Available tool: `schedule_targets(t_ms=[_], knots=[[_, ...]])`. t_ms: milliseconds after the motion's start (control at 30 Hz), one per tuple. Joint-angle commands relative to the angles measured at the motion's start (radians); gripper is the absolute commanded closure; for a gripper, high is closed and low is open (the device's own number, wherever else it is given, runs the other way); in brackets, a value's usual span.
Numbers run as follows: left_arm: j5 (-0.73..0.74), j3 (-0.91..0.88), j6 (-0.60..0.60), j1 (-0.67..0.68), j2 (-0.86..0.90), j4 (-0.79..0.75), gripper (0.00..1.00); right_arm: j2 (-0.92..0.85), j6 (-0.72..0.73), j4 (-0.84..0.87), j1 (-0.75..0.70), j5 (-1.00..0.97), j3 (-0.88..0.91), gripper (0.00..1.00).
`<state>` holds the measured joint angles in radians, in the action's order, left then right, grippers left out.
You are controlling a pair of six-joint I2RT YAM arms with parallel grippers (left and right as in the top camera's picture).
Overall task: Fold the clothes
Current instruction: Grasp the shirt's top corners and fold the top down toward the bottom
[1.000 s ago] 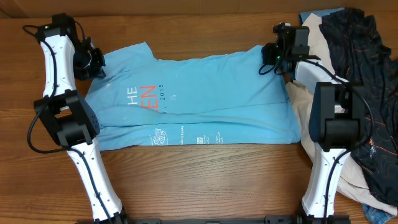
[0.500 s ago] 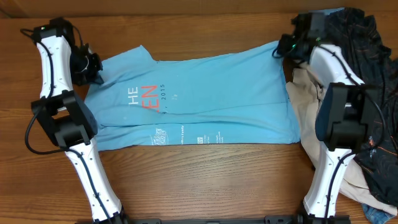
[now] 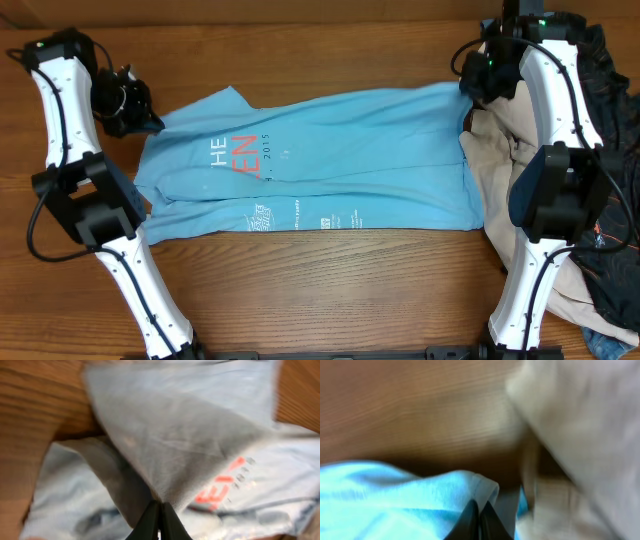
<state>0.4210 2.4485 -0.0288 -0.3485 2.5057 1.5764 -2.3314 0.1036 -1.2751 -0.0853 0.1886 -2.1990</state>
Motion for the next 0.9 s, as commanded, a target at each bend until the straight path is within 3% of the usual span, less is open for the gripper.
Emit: schedule_targets(t_ms=[0,200,500,867], knots=[[0.042,0.024,0.051,-0.003,-0.113,0.021,0.96,-0.002,-0.007,-0.077,-0.005,-0.018,-0.029,0.96],[-0.101,0.024,0.022,-0.027,-0.154,0.111,0.96,-0.002,-0.033,-0.238,-0.005,-0.027,-0.029,0.96],[-0.197,-0.002,-0.008,-0.037,-0.170,0.114,0.96,-0.002,-0.032,-0.419,-0.006,-0.076,-0.029,0.96],[-0.234,-0.338,-0.020,-0.037,-0.344,0.110,0.96,0.027,-0.025,-0.420,-0.007,-0.076,0.048,0.96]])
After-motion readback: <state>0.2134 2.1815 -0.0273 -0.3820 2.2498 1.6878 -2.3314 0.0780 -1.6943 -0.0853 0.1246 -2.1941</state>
